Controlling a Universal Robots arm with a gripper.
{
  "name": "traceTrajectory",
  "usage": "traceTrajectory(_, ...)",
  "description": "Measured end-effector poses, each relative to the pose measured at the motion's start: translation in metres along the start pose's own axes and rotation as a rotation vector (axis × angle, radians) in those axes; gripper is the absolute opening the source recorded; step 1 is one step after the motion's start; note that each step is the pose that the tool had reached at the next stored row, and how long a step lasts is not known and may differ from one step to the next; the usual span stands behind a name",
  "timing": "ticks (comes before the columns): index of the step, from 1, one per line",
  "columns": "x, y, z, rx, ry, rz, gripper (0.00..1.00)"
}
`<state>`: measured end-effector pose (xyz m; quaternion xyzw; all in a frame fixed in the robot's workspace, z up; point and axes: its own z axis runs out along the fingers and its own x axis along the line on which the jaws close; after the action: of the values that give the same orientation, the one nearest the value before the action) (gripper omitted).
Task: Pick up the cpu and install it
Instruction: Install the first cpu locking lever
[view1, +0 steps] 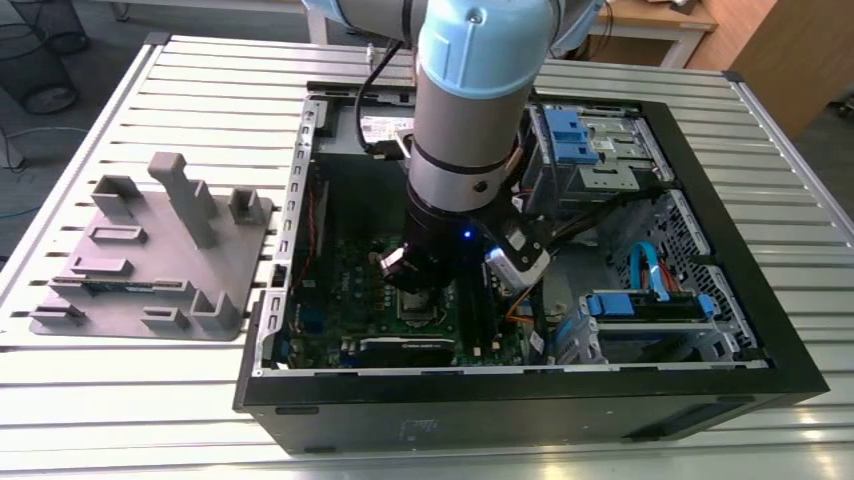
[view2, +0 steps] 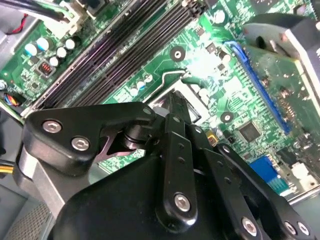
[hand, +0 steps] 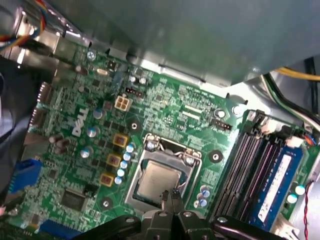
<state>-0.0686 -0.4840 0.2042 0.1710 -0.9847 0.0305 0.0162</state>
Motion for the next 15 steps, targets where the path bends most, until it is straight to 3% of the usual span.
traceTrajectory(4, 0.0007, -0.0001, -0.0097, 0.0007, -0.0027, 0.000, 0.11)
traceTrajectory(9, 0.0110, 0.0058, -0.0099, 0.0036, -0.0165, 0.002, 0.11)
traceTrajectory(13, 0.0118, 0.0055, -0.0192, 0.0045, -0.0192, 0.002, 0.11)
traceTrajectory(15, 0.0119, 0.0055, -0.0207, 0.0046, -0.0194, 0.002, 0.11)
